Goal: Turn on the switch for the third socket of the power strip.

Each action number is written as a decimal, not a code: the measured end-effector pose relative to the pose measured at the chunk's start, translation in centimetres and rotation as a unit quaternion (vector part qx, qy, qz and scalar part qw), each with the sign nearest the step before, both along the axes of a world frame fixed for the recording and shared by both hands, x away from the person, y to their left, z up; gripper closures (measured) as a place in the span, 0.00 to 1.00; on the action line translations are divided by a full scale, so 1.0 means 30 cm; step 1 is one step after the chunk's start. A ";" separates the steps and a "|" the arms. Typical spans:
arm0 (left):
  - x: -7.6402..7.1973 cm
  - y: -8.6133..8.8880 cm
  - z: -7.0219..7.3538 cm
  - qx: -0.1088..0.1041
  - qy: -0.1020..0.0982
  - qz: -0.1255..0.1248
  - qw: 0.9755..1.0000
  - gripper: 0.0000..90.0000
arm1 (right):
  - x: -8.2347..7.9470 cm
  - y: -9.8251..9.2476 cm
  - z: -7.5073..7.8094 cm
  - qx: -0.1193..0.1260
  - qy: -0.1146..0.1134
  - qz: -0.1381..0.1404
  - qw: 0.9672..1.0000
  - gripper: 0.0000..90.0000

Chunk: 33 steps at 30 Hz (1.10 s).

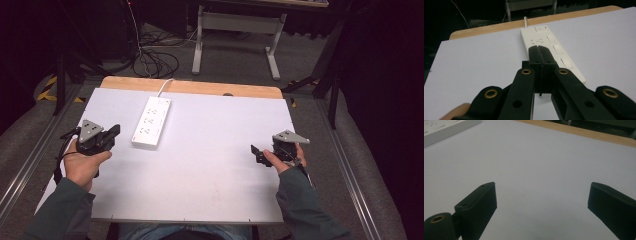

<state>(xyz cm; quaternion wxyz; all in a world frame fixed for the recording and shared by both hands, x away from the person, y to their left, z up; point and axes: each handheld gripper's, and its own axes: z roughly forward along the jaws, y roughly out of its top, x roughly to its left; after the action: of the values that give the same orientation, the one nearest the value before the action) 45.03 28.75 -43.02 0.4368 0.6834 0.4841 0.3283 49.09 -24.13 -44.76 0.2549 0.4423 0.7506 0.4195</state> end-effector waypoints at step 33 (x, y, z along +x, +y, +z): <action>0.096 -0.081 -0.013 0.021 0.017 -0.032 0.999 1.00 | 0.001 0.001 -0.001 -0.005 0.000 0.003 1.000 0.10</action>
<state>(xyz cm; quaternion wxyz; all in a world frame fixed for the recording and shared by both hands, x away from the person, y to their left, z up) 47.92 26.30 -43.41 0.4241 0.7132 0.4624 0.3124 49.11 -24.09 -44.80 0.2556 0.4386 0.7543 0.4164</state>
